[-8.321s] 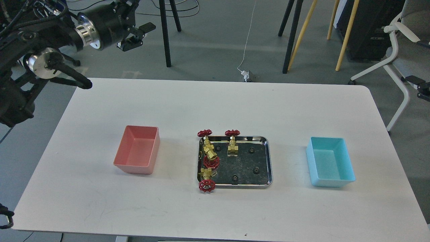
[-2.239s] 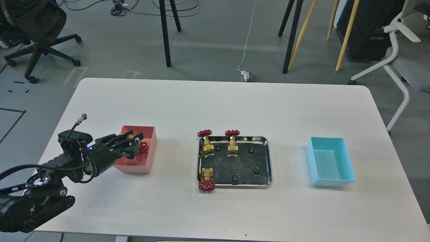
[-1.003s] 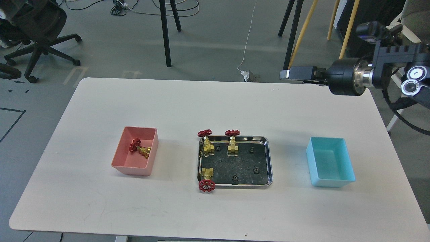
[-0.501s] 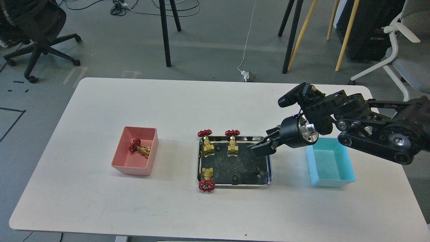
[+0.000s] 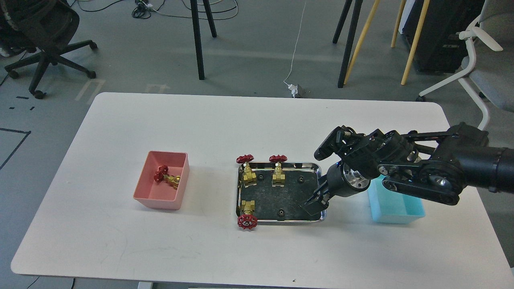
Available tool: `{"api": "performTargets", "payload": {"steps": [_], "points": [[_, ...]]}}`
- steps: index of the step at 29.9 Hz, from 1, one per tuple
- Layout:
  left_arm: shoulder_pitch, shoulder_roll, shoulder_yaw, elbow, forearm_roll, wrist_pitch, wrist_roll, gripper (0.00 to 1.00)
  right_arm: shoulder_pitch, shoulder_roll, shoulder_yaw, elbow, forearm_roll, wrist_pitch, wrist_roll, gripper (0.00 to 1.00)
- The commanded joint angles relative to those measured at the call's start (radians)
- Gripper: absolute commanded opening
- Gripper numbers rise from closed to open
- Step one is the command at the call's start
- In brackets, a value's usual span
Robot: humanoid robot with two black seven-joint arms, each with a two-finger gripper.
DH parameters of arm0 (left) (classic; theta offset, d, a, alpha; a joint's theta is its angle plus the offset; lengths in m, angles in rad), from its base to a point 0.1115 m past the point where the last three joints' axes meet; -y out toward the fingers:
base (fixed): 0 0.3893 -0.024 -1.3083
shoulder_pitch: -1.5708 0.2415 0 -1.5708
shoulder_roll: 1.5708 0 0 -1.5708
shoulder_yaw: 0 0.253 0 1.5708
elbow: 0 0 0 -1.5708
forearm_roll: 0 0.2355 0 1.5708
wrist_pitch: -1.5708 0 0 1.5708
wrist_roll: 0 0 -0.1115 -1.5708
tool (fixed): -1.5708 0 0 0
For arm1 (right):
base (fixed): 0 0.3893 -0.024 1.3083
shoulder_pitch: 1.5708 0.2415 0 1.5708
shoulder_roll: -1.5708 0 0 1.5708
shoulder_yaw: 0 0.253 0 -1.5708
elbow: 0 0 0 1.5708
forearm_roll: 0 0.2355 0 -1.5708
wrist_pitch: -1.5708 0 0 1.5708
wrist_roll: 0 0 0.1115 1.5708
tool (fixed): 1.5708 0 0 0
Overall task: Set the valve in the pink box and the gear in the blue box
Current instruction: 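Reach the right gripper down to the black gear on the tray, then grasp the small black gear with the right gripper and lift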
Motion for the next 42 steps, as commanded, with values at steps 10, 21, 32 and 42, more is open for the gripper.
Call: {"api": "performTargets", "payload": {"steps": [10,21,32,42], "points": [[-0.019,0.006,0.001,0.022,-0.001,0.002,0.000,0.97,-0.047,0.090,-0.004,-0.104,-0.025,0.000,0.008,0.94],[-0.045,0.006,0.001,0.061,-0.001,-0.001,0.000,0.97,-0.092,0.122,-0.004,-0.183,-0.068,0.000,0.028,0.83],[-0.065,0.006,0.002,0.078,0.000,-0.006,0.000,0.97,-0.087,0.153,-0.005,-0.196,-0.068,0.000,0.025,0.70],[-0.068,0.006,0.001,0.094,-0.001,-0.012,-0.002,0.97,-0.072,0.161,-0.033,-0.196,-0.069,0.000,0.023,0.56]]}}
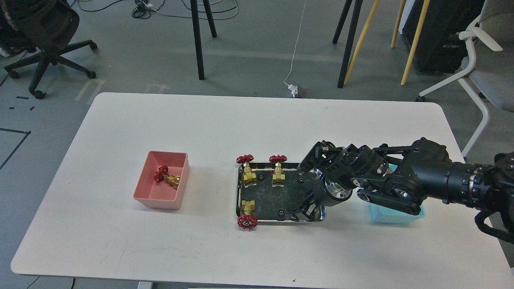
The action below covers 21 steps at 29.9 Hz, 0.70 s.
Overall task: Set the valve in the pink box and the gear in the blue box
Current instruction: 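Grasp the small black gear with the right gripper and lift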
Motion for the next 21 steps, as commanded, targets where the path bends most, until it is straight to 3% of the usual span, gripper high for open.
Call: {"api": "performTargets", "payload": {"steps": [1,9,21], "points": [[-0.005,0.000,-0.001,0.005,0.001,-0.002,0.000,0.97,0.005,0.000,-0.009,0.000,0.000,0.000,-0.002,0.54],[-0.008,0.002,0.000,0.013,-0.001,-0.002,0.000,0.97,0.005,0.000,-0.009,0.000,0.000,0.000,-0.005,0.44],[-0.008,0.002,0.000,0.014,0.001,-0.001,0.000,0.97,0.013,0.002,-0.009,0.005,0.001,0.000,-0.023,0.19]]}}
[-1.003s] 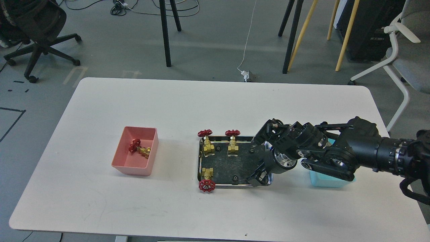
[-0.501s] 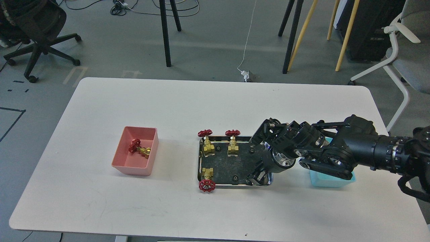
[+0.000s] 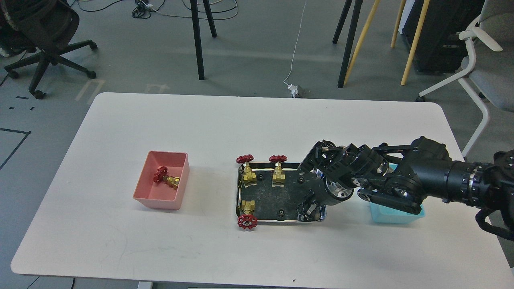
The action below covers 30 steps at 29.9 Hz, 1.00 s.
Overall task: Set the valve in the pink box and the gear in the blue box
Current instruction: 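Grasp the small black gear with the right gripper and lift, then carry the gear over the light blue box and release it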
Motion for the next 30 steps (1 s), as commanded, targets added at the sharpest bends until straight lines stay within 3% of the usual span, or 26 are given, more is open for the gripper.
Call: {"api": "performTargets", "payload": {"steps": [1,4,10,24,30], "points": [[0.000,0.001,0.000,0.000,0.001,0.001,0.000,0.97,0.006,0.006,0.000,0.004,0.002,0.000,-0.003,0.17],[0.000,0.001,0.000,0.003,0.001,0.001,0.000,0.97,0.016,0.018,0.000,0.006,0.002,0.000,-0.005,0.12],[0.000,0.002,0.003,0.006,0.001,-0.001,0.000,0.97,0.093,-0.006,0.064,0.004,0.037,0.000,0.003,0.11],[0.000,0.001,0.005,0.006,0.001,-0.001,0.000,0.97,0.060,-0.567,0.147,0.253,0.111,0.000,0.004,0.12],[0.000,-0.002,0.006,0.006,0.001,-0.001,0.000,0.97,-0.034,-0.657,0.170,0.271,0.104,0.000,0.004,0.12]]}}
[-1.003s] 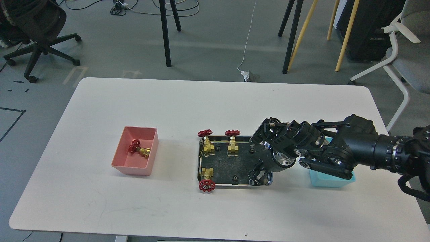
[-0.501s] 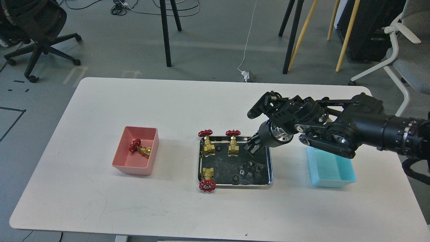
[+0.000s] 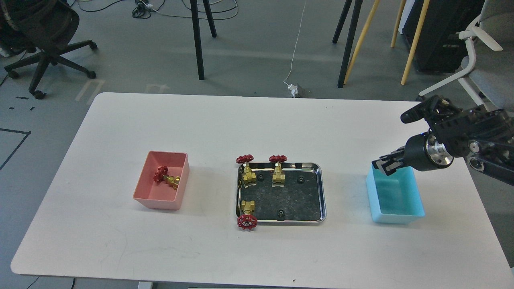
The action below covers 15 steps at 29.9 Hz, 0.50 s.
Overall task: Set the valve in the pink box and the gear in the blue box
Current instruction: 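Carry the gear over the light blue box and release it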
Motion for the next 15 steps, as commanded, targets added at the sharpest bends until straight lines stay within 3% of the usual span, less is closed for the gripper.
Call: {"api": "performTargets", "payload": {"steps": [1,6,8,10,13,15], "points": [[0.000,0.000,0.001,0.000,0.000,0.000,0.000,0.97,-0.059,-0.024,0.034,-0.004,-0.003,0.000,0.000,0.12],[0.002,-0.002,0.004,0.000,0.000,0.000,0.000,0.97,-0.109,-0.006,0.069,-0.031,-0.008,0.000,-0.003,0.20],[0.002,-0.002,0.005,0.000,0.000,0.000,0.000,0.97,-0.110,0.011,0.071,-0.045,-0.008,0.000,-0.005,0.36],[0.002,-0.002,0.005,0.000,0.000,0.000,0.000,0.97,-0.113,0.014,0.074,-0.061,-0.005,0.000,-0.005,0.61],[0.002,-0.002,0.007,0.000,0.000,0.000,0.000,0.97,-0.118,0.012,0.077,-0.062,0.003,0.000,-0.005,0.78],[0.002,0.000,0.007,0.000,0.000,0.000,0.000,0.97,-0.118,0.011,0.091,-0.059,0.009,0.000,-0.005,0.85]]}}
